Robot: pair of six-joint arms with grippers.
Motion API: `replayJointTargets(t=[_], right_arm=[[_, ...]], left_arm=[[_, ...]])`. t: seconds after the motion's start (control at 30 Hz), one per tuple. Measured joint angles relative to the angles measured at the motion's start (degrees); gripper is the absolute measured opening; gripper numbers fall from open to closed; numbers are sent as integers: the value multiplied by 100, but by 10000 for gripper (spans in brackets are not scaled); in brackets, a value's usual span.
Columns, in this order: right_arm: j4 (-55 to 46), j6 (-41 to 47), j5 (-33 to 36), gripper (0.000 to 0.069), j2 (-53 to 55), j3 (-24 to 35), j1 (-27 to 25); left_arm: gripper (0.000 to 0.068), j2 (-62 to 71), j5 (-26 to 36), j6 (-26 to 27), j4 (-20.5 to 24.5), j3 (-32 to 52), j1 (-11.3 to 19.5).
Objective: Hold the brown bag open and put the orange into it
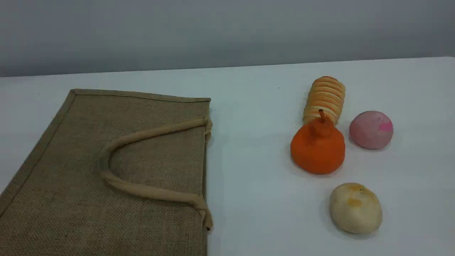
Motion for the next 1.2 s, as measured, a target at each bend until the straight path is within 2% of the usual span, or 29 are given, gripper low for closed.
replayJointTargets(t=[0.07,0.23,0.33,0.5,0.67,0.87,1.03,1.2], right_arm=[[331,-233,-287,475,491,0,0],[1265,-1118,-833,475,1730,0,0],[1943,-1745,-902,475,2371,0,0],[3159,-2771,-934,475,3321,0,0],[4456,-3928,-978,475,4129,0,0],[5675,-5182,-955,475,4869,0,0],[6314,-5869,-954,475,5135,0,0],[6668,-6264,-948,475,5168,0,0]], left_arm=[[493,596,-234,-16,-37,-6,0],[493,1926,-873,-10,-460,-6,0],[493,2666,-1294,134,-835,-6,0],[493,3649,-2004,378,-1211,-166,0],[493,4553,-2113,695,-1651,-583,0],[493,5488,-2118,1530,-2446,-1031,-5],[493,6140,-2309,2171,-3065,-1093,-70],[493,6682,-2642,2304,-3143,-1093,-392]])
